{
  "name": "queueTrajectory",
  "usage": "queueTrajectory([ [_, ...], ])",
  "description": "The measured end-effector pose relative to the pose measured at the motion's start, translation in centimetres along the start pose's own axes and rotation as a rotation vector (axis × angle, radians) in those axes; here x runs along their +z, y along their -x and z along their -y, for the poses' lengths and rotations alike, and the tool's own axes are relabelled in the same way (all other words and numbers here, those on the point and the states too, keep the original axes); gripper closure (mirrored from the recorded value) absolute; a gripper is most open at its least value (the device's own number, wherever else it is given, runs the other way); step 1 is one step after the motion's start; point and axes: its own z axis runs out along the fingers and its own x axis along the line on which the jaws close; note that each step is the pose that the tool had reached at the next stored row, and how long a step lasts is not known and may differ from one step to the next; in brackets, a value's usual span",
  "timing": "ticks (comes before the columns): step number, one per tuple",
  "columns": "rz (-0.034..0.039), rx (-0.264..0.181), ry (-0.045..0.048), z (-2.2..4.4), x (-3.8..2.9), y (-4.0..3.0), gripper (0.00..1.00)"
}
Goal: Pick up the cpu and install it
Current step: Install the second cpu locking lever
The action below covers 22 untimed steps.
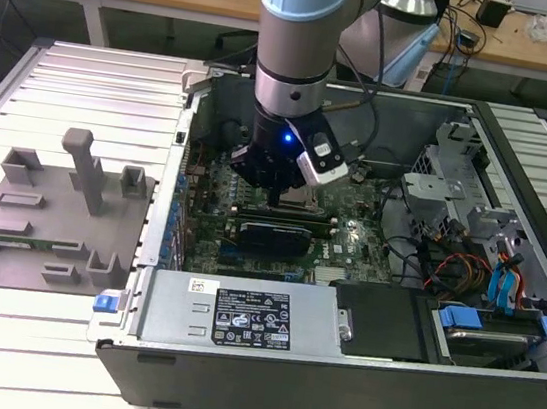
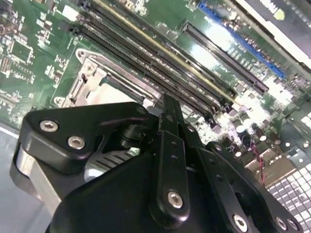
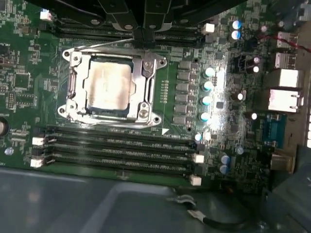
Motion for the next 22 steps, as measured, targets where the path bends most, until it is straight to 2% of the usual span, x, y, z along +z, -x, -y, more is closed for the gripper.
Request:
queueTrajectory([
  [1,0.0019,0.001,0.0216,0.55,0.06,-0.05,0.89],
  [3,0.002,0.002,0.023,1.18,0.13,-0.11,0.89],
  [5,0.0023,0.004,0.0242,1.45,0.19,-0.14,0.89],
  [8,0.0032,0.007,0.0328,1.66,0.37,-0.23,0.89],
  [9,0.0037,0.008,0.0373,1.7,0.4,-0.27,0.89],
  [11,0.006,0.009,0.0661,1.71,0.43,-0.46,0.89],
  [12,0.0064,0.01,0.0706,1.72,0.51,-0.51,0.89],
  [18,0.0078,0.017,0.0796,1.79,1.03,-0.88,0.89],
  [22,0.009,0.022,0.0895,1.77,1.26,-1.2,0.89],
])
